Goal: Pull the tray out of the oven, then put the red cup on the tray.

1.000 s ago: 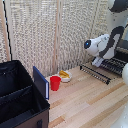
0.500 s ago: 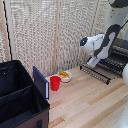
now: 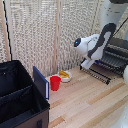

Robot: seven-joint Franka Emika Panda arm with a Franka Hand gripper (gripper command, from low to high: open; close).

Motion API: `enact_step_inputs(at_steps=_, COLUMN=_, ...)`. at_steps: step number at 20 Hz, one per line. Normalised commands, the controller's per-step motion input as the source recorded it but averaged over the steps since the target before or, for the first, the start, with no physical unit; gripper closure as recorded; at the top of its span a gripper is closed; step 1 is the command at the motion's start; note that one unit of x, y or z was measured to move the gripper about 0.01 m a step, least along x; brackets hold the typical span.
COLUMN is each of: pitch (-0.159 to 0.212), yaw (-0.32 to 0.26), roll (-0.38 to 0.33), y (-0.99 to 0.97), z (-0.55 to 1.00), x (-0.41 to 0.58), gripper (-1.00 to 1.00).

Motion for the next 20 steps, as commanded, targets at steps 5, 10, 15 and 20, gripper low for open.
enact_step_inputs(at_steps=5, pitch=0.026, yaw=0.003, roll=0.027, y=-0.05, z=-0.01, x=0.107, gripper=-1.00)
enact_step_inputs(at_steps=10, pitch=0.034, yaw=0.006, roll=0.059, y=0.04, z=0.17, x=0.247, gripper=-1.00)
enact_step_inputs(at_steps=15, pitch=0.004, yaw=-0.097, roll=0.082, y=0.17, z=0.69, x=0.230, gripper=-1.00)
enact_step_inputs(at_steps=20, pitch=-0.001, yaw=-0.105, roll=0.052, y=0.32, z=0.89, x=0.201, gripper=-1.00)
